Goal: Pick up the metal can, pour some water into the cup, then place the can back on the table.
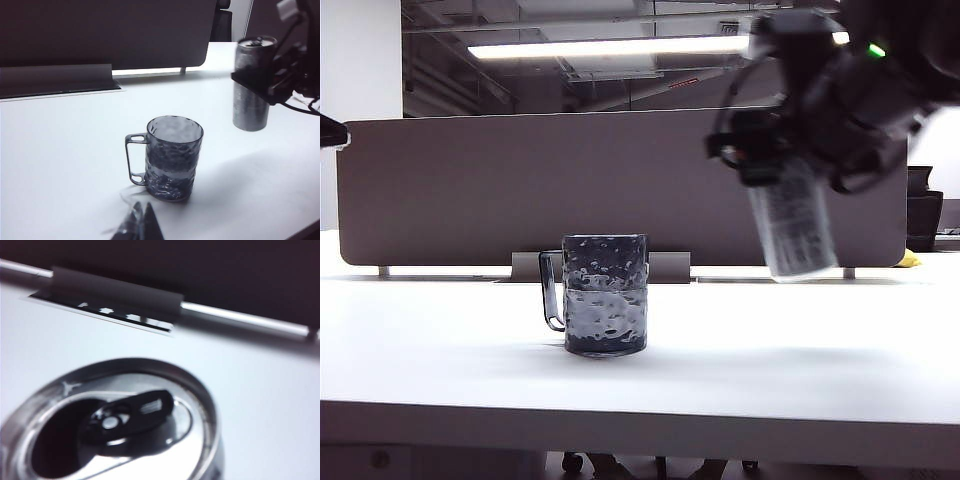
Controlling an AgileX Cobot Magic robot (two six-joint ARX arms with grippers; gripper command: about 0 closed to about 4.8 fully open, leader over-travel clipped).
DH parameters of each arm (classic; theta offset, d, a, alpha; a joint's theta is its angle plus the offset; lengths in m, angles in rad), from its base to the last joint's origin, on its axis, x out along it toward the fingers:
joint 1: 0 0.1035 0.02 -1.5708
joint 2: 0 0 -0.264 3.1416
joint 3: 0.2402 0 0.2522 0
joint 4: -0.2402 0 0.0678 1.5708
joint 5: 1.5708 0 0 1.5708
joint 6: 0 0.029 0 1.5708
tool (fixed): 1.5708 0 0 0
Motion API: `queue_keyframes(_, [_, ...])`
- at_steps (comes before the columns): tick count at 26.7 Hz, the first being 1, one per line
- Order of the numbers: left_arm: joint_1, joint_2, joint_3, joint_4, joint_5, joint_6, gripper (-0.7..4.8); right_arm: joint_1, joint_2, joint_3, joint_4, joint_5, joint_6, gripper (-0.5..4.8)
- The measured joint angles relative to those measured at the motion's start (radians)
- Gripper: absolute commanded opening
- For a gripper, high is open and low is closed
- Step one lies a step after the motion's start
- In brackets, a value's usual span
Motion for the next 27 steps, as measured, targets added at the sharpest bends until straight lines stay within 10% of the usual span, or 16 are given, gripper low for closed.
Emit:
queue_keyframes(20, [0.0, 0.0, 0.0, 0.0, 0.0, 0.0, -0.05, -0.138, 0.262, -0.258, 0.649, -0.159, 0.109, 2.68])
queue_keyframes(23, [0.0, 0.0, 0.0, 0.0, 0.0, 0.0, -0.05, -0.138, 0.262, -0.257, 0.652, -0.158, 0.109, 4.56])
queue_keyframes(27, [0.0, 0.0, 0.0, 0.0, 0.0, 0.0, -0.05, -0.138, 0.261, -0.257, 0.667, -0.158, 0.113, 4.55])
